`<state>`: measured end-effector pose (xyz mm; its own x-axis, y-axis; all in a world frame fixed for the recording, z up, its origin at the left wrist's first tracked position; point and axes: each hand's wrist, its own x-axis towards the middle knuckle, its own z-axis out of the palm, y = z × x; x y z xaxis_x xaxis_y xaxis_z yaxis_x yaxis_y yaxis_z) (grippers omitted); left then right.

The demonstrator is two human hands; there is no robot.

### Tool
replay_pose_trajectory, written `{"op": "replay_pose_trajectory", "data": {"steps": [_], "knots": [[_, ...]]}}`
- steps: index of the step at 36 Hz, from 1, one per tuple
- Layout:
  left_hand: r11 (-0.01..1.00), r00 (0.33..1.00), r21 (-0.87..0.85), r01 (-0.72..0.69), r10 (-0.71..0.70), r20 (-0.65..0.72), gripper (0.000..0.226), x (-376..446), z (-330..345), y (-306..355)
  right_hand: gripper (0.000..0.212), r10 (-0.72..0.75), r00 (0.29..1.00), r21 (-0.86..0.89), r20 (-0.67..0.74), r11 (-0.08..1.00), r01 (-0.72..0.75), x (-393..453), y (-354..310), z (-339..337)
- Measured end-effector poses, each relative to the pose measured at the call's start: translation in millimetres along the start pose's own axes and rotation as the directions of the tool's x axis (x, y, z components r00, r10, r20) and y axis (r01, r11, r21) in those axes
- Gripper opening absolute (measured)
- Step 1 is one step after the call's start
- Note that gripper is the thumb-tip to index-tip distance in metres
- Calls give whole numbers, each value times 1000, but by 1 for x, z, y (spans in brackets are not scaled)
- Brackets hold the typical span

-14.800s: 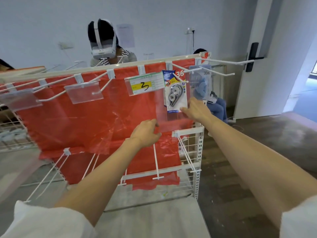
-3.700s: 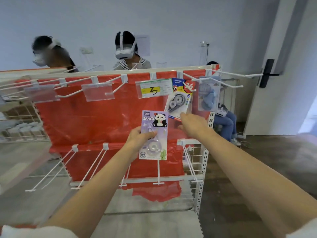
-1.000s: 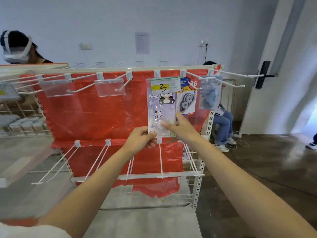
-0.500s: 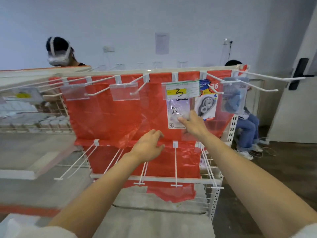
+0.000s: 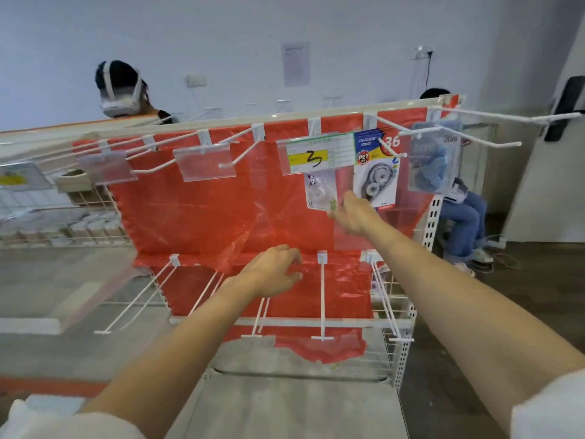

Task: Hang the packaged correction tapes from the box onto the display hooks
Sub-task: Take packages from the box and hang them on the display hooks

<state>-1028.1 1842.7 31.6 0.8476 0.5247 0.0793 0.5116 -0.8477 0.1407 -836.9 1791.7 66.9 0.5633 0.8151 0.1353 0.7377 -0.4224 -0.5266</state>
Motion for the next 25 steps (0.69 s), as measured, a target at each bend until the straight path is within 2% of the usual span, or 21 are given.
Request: {"op": "replay_pose_trajectory", "data": {"steps": [3, 7, 10, 13, 16, 21, 23, 25], "knots": [[999, 999, -8, -48, 48, 15, 31, 10, 6, 6, 40, -34, 998, -96, 50, 995, 39, -8, 9, -3], [990, 988, -27, -140, 141, 62, 27, 23, 15, 16, 32, -63, 970, -183, 233, 977, 108, -22, 23, -9], [978, 977, -33, -205, 207, 52, 25, 31, 23, 28, 33, -38, 982, -226, 186, 971, 81, -38, 37, -9], [962, 963, -58, -268, 269, 13, 22, 39, 36, 41, 28, -2, 998, -251, 70, 968, 19, -54, 56, -3], [937, 941, -91, -338, 338, -14, 23, 41, 49, 58, 26, 74, 996, -235, 39, 970, -63, -72, 73, 5], [881, 876, -107, -461, 471, 101, 4, 40, 78, 83, 29, 259, 965, -186, 42, 951, -247, -109, 99, 23], [853, 842, -110, -510, 522, 137, 4, 38, 94, 89, 30, 347, 937, -163, 37, 928, -337, -128, 109, 34], [826, 809, -109, -553, 563, 166, 19, 34, 111, 96, 28, 415, 910, -135, 21, 903, -408, -148, 119, 48]]}}
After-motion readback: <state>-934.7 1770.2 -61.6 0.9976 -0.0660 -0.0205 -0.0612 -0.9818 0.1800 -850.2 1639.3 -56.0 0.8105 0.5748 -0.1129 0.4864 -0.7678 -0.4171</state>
